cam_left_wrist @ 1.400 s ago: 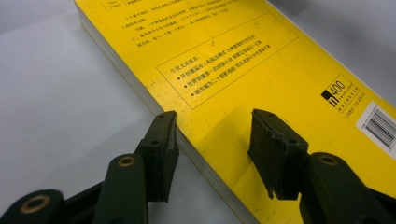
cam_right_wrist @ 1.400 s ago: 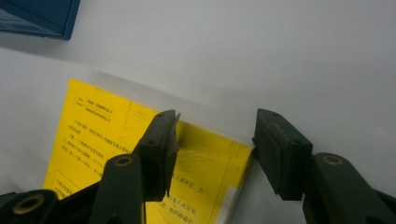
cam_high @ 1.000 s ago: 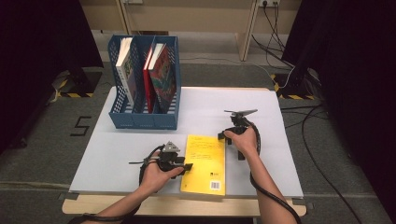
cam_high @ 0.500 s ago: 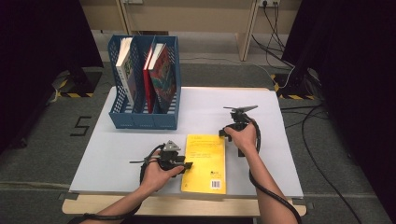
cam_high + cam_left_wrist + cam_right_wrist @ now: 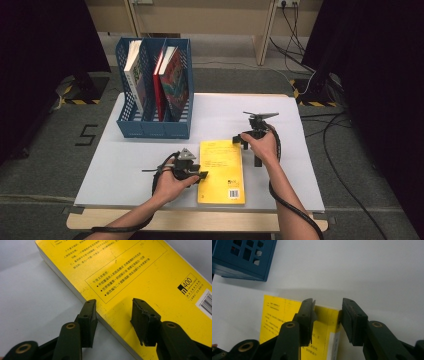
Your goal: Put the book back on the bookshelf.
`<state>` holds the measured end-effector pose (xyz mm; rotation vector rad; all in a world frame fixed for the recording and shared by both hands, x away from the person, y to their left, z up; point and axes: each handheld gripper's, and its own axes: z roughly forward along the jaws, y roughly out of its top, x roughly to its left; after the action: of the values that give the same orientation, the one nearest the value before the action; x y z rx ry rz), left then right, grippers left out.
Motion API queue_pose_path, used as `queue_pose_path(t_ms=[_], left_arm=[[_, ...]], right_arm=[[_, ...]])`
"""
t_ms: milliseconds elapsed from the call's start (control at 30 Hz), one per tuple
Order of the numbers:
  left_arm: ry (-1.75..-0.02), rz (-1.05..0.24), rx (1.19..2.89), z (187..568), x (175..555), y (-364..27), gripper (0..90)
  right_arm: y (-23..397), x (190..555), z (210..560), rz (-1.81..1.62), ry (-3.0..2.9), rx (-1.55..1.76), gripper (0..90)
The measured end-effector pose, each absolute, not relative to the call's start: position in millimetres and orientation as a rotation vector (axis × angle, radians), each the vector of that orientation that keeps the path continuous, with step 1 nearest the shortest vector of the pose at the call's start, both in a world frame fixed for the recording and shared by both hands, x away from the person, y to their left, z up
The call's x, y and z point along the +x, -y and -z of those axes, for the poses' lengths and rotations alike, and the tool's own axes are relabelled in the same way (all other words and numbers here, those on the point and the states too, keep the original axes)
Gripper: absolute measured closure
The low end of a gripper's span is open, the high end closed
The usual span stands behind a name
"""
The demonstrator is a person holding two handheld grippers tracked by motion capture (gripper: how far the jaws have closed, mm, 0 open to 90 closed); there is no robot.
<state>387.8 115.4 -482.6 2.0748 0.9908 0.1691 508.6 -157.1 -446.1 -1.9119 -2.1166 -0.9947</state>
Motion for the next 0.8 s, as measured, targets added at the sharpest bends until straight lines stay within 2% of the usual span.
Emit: queue_pose_path(t_ms=[800], left_arm=[[-1.007,-0.168,2.056,483.5,387.0,-115.4,55.3]], right_arm=[[160.4,502.1,467.6,0.962,1.945,-1.992,58.1]])
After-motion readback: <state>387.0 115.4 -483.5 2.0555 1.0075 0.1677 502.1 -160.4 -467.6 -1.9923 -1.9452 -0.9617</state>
